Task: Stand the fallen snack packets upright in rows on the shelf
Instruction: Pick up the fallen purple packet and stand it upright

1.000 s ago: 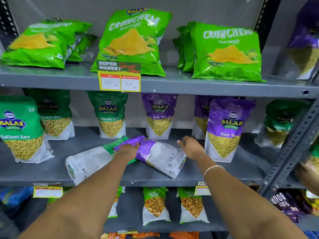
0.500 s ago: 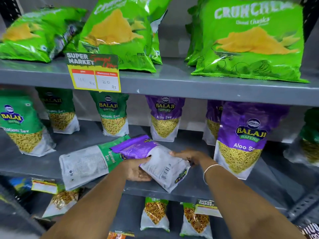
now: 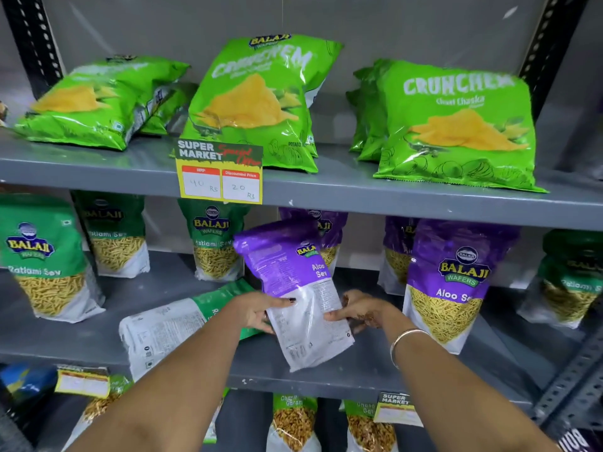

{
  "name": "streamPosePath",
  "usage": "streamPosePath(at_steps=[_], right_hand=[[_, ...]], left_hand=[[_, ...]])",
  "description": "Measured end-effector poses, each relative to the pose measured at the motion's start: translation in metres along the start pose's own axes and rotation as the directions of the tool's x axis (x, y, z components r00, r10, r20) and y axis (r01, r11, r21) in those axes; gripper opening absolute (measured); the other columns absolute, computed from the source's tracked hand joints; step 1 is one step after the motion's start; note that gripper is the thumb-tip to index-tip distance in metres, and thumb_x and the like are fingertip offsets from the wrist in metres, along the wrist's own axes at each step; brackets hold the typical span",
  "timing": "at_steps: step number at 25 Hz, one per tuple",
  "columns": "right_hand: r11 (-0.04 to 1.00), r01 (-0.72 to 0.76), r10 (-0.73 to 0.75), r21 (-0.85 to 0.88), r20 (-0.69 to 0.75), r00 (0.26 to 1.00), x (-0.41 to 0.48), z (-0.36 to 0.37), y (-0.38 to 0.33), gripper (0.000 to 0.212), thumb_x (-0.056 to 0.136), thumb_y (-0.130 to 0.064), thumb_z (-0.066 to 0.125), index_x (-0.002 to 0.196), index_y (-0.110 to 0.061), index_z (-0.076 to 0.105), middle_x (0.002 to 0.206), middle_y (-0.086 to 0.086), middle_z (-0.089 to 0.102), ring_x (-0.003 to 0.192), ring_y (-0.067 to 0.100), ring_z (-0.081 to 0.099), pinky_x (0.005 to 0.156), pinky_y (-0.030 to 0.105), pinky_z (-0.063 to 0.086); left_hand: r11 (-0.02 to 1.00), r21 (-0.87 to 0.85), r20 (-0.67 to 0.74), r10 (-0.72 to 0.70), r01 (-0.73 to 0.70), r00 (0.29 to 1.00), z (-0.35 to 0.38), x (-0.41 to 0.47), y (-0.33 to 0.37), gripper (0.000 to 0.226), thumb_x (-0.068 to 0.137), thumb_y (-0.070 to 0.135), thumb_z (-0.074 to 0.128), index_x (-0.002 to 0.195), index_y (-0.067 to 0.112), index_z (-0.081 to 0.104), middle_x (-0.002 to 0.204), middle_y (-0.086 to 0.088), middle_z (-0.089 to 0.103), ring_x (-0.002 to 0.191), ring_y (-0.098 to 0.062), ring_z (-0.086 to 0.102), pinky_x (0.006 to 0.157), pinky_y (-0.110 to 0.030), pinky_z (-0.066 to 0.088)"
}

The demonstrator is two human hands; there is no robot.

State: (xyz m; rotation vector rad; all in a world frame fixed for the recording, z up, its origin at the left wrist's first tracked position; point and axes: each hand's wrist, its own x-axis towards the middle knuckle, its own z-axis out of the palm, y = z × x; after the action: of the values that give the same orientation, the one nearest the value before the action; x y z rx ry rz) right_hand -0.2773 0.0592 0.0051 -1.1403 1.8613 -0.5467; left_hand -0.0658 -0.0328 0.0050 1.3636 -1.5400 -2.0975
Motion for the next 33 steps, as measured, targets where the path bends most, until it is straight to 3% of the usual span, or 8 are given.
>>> streamPosePath(at_steps=[5, 8, 10, 16, 21, 25, 30, 33], right_hand=[[0.986, 0.123, -0.090, 0.117, -0.256, 0.963, 0.035, 0.013, 0.023, 0.106, 0.026, -0.042, 0.093, 0.113, 0.000, 0.050, 0.104, 0.011, 0.067, 0.070, 0.011, 0.067, 0.043, 0.021, 0.048], [0.970, 0.173, -0.078, 0.170, -0.455, 0.887, 0.032, 0.030, 0.027, 0.078, 0.042, -0.017, 0.092, 0.101, -0.009, 0.041, 0.117, 0.015, 0.062, 0.107, 0.029, 0.061, 0.087, 0.045, 0.053], [0.961, 0.193, -0.072, 0.196, -0.500, 0.863, 0.026, 0.037, 0.027, 0.069, 0.052, -0.004, 0.087, 0.100, -0.011, 0.038, 0.119, 0.017, 0.059, 0.111, 0.030, 0.057, 0.095, 0.045, 0.048], [0.976, 0.152, -0.055, 0.157, -0.494, 0.868, 0.029, 0.036, 0.031, 0.074, 0.055, -0.012, 0.088, 0.099, -0.010, 0.028, 0.120, 0.018, 0.052, 0.111, 0.026, 0.052, 0.095, 0.042, 0.047], [0.944, 0.064, 0.097, 0.323, -0.458, 0.884, 0.026, 0.039, 0.033, 0.045, 0.074, -0.010, 0.074, 0.087, -0.013, 0.031, 0.093, 0.009, 0.049, 0.068, 0.018, 0.052, 0.046, 0.026, 0.044], [0.921, 0.075, 0.059, 0.383, -0.327, 0.943, 0.014, 0.037, 0.035, 0.025, 0.078, 0.007, 0.059, 0.090, -0.015, 0.054, 0.094, 0.007, 0.057, 0.076, 0.011, 0.052, 0.061, 0.025, 0.040], [0.961, 0.058, -0.067, 0.269, 0.024, 0.997, 0.000, 0.030, 0.033, 0.071, 0.074, -0.012, 0.075, 0.131, -0.026, 0.034, 0.126, -0.005, 0.049, 0.117, 0.014, 0.049, 0.086, 0.024, 0.045], [0.967, 0.161, -0.152, 0.196, -0.062, 0.986, 0.010, 0.043, 0.030, 0.076, 0.065, -0.018, 0.084, 0.127, -0.017, 0.040, 0.114, -0.009, 0.054, 0.118, 0.012, 0.049, 0.089, 0.016, 0.048]], left_hand=[[0.951, 0.175, -0.083, 0.273, -0.256, 0.958, -0.001, 0.025, 0.017, 0.085, 0.044, 0.023, 0.088, 0.121, 0.003, 0.058, 0.122, -0.011, 0.065, 0.114, -0.025, 0.059, 0.085, -0.038, 0.047], [0.913, 0.218, -0.063, 0.366, -0.345, 0.929, 0.001, 0.041, 0.017, 0.072, 0.044, 0.013, 0.086, 0.110, -0.004, 0.064, 0.109, -0.015, 0.068, 0.102, -0.026, 0.062, 0.088, -0.036, 0.050], [0.900, 0.217, -0.036, 0.395, -0.379, 0.918, 0.004, 0.042, 0.015, 0.065, 0.049, 0.005, 0.084, 0.110, -0.007, 0.064, 0.107, -0.016, 0.067, 0.100, -0.025, 0.062, 0.099, -0.042, 0.047], [0.923, 0.290, 0.082, 0.239, -0.252, 0.968, 0.001, 0.036, 0.012, 0.026, 0.075, -0.011, 0.063, 0.085, 0.013, 0.061, 0.087, -0.005, 0.063, 0.084, -0.013, 0.058, 0.083, -0.030, 0.047], [0.930, 0.344, 0.134, 0.085, -0.127, 0.987, -0.011, 0.029, 0.011, 0.029, 0.087, -0.006, 0.047, 0.092, 0.022, 0.054, 0.080, -0.001, 0.063, 0.072, -0.010, 0.059, 0.079, -0.038, 0.050], [0.881, 0.452, 0.170, 0.064, -0.136, 0.983, -0.002, 0.027, 0.013, 0.051, 0.089, 0.010, 0.056, 0.133, 0.026, 0.036, 0.112, -0.008, 0.063, 0.105, -0.025, 0.061, 0.090, -0.045, 0.048], [0.819, 0.479, -0.007, 0.365, -0.317, 0.931, 0.022, 0.048, 0.010, 0.110, 0.067, 0.010, 0.080, 0.150, 0.013, 0.008, 0.152, -0.006, 0.032, 0.141, -0.023, 0.031, 0.114, -0.031, 0.027], [0.865, 0.377, 0.037, 0.344, -0.332, 0.938, 0.033, 0.055, 0.006, 0.117, 0.064, 0.006, 0.081, 0.150, 0.012, 0.002, 0.150, -0.009, 0.035, 0.139, -0.025, 0.035, 0.116, -0.034, 0.029]])
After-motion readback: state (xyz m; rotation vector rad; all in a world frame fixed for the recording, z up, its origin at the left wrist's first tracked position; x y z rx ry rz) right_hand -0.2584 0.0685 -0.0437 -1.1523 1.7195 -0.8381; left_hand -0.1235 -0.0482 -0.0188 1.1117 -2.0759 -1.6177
